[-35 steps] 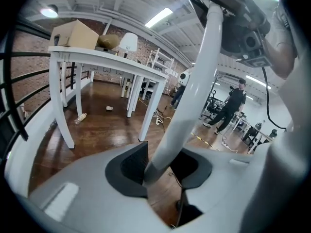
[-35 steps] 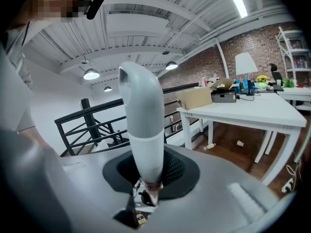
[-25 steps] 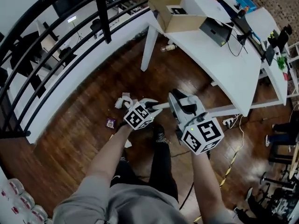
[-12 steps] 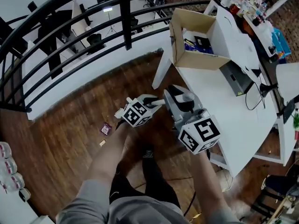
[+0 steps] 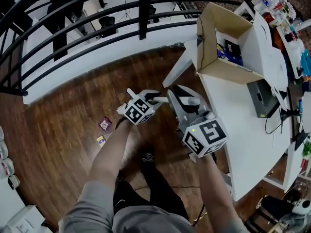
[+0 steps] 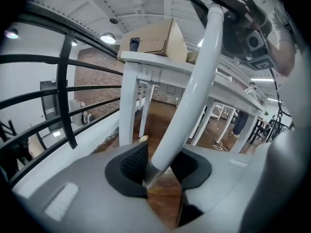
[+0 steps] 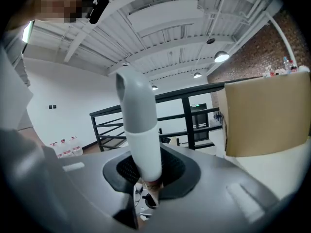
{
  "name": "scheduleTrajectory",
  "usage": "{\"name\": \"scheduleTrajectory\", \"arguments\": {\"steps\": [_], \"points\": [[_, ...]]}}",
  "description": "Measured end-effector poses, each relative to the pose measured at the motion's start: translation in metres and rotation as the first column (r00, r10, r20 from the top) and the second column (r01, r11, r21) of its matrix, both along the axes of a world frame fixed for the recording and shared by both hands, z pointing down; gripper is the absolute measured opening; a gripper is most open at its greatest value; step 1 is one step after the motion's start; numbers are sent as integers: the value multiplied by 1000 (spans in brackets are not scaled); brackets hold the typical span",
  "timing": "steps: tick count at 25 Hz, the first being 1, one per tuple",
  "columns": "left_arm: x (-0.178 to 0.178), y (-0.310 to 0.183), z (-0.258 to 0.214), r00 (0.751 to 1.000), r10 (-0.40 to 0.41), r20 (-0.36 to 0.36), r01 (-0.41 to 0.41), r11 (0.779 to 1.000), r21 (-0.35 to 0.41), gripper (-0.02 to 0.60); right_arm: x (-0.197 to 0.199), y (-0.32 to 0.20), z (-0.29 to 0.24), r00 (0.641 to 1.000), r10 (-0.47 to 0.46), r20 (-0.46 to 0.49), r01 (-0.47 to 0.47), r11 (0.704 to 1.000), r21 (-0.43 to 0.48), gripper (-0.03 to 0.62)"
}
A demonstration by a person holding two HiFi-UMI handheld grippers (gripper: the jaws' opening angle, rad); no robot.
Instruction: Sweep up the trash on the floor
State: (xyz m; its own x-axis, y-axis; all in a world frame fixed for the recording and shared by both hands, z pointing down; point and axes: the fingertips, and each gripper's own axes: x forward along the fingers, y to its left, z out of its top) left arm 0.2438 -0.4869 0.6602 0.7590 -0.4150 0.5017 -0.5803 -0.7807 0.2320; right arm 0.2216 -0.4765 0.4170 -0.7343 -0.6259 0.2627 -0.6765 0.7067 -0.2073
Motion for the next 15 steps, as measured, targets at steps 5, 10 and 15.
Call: {"name": "scheduleTrajectory", "arguments": {"steps": [5,10,15], "points": [[-34,25,-1,999,-41,14,42,999,-32,123,-37,24,-1,997,-78,-11,78,997,-12,57],[-71,71,-1,997,-69,25,70,995,-70,121,-79,65,-3,990,-138,-18,138,990,-29,58],[-107,117,-2,995,-90,35,93,992,-86,121,-116,111,-4,983,-182,-25,181,983,-40,58]]}}
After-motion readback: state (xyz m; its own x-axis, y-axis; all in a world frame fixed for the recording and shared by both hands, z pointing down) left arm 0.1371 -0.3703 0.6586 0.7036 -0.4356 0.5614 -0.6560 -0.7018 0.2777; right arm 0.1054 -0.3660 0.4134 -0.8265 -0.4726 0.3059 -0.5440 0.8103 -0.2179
